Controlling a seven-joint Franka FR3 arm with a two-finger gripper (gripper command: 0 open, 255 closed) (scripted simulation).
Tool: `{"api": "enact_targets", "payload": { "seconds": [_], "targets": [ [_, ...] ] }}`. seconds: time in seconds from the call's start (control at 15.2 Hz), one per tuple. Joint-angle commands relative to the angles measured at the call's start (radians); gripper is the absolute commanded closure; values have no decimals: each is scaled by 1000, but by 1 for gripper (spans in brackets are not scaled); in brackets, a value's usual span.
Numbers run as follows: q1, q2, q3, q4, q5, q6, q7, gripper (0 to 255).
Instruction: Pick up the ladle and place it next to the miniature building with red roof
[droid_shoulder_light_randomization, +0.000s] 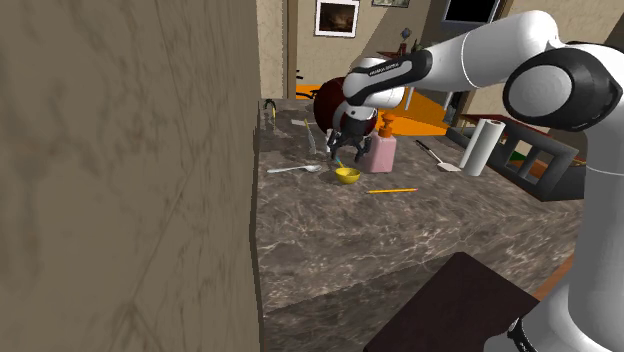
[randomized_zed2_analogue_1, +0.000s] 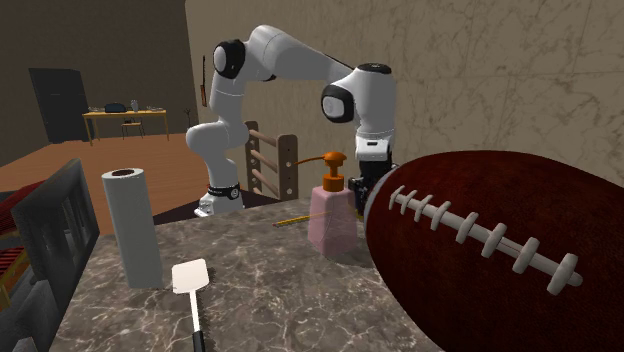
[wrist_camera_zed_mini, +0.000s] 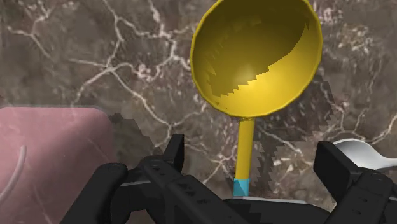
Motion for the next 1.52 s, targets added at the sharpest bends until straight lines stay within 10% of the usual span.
{"api": "enact_targets", "payload": {
  "seconds": [0.0, 0.86, 0.92, 1.45],
  "targets": [
    [0, 22, 2, 6, 8, 15, 5, 0],
    [6, 51, 8, -25, 16, 76, -1, 0],
    [6, 51, 8, -25, 16, 76, -1, 255],
    [6, 50, 8, -27, 17, 77, -1, 255]
  ]
}}
